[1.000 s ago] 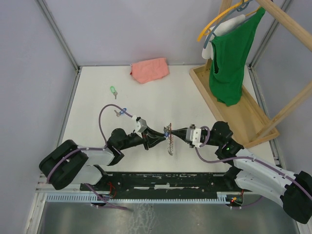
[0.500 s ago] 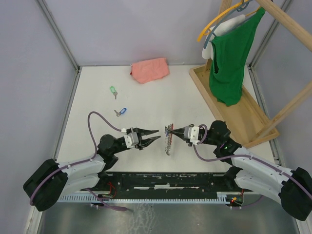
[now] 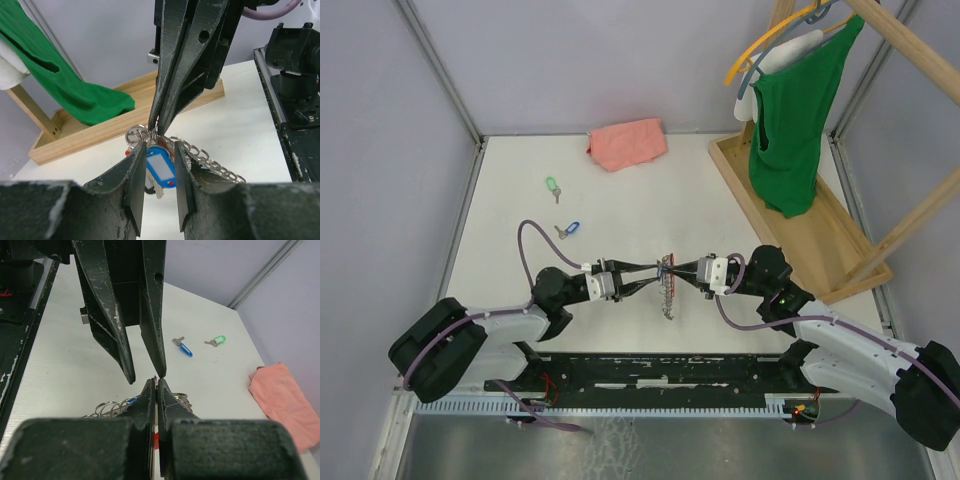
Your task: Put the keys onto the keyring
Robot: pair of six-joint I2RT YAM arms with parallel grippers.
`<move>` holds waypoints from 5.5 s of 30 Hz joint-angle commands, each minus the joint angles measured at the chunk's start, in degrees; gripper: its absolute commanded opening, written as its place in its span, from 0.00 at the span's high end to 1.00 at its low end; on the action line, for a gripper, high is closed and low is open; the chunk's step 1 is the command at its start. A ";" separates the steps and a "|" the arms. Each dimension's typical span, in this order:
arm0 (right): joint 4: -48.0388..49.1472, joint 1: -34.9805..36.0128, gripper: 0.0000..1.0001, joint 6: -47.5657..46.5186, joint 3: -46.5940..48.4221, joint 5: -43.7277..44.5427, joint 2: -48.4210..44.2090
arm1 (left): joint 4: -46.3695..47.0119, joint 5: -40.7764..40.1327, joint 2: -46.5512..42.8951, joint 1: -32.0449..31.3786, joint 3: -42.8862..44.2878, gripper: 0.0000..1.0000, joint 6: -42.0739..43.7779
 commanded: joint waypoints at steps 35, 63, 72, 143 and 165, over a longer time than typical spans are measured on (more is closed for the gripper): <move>-36.04 -0.07 0.88 -8.80 16.61 -2.57 0.55 | -32.94 -0.55 -8.09 -0.35 10.05 0.97 10.50; -30.82 0.41 0.67 -2.61 18.34 -0.25 12.78 | -60.68 -10.69 -9.81 -2.91 19.09 0.97 14.91; -30.87 1.92 0.68 0.06 18.87 0.19 15.10 | -60.81 -11.13 -9.03 -3.10 19.63 0.97 14.09; 32.79 -5.18 0.99 1.75 -2.00 -9.65 18.83 | -34.20 -17.56 -16.25 -2.26 5.55 0.58 26.80; 9.44 -5.19 1.00 -11.53 1.99 -15.78 10.45 | -62.03 1.00 -13.88 -2.30 19.57 0.52 36.68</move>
